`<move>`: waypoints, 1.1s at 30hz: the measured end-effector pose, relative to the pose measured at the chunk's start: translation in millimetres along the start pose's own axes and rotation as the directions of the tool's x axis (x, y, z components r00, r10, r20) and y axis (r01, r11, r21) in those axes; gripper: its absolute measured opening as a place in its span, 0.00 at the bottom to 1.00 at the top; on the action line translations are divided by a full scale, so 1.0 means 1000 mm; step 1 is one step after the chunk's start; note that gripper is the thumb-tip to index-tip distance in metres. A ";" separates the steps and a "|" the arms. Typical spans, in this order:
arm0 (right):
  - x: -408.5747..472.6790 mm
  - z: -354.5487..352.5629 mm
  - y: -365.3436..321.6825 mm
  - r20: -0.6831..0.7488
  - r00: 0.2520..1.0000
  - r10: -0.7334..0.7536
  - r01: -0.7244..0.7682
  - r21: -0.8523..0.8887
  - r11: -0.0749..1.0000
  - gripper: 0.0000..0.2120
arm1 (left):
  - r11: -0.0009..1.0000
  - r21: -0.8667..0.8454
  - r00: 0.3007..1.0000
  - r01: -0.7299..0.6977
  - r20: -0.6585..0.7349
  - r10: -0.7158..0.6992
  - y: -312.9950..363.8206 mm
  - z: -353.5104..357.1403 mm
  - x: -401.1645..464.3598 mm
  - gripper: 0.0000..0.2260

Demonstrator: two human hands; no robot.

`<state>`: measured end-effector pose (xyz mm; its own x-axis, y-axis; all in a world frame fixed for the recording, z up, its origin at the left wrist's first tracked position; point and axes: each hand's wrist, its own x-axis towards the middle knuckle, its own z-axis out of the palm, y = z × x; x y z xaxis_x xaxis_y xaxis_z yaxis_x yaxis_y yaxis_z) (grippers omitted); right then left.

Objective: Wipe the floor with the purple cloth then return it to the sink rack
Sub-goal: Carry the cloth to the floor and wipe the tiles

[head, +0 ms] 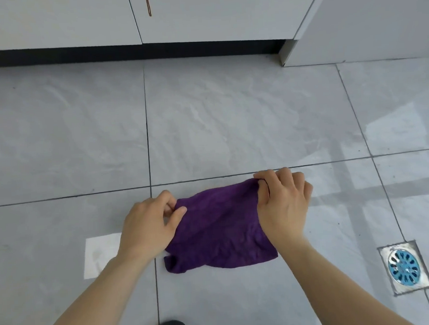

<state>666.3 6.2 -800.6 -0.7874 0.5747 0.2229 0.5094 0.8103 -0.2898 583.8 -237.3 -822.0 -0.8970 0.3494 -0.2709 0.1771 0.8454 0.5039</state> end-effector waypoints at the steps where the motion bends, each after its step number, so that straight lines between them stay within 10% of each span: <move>1: 0.006 0.004 -0.004 -0.016 1.000 -0.007 0.007 0.015 1.000 0.08 | 0.999 0.021 0.999 -0.025 -0.045 0.026 0.000 0.000 0.006 0.09; 11: -0.071 0.075 -0.050 0.445 0.885 -0.137 0.135 0.037 0.990 0.45 | 0.950 0.301 0.987 -0.081 -0.108 0.118 -0.035 0.030 0.021 0.32; 33: 0.028 0.128 -0.049 0.242 0.933 -0.267 0.262 0.052 0.964 0.21 | 0.938 0.345 0.988 -0.034 -0.130 0.084 -0.050 0.051 0.028 0.31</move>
<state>574.5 -32.0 -899.2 -0.9546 0.2918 0.0599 0.2660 0.9255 -0.2696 570.1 -248.6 -896.5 -0.9239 0.3636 -0.1189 0.3367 0.9204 0.1988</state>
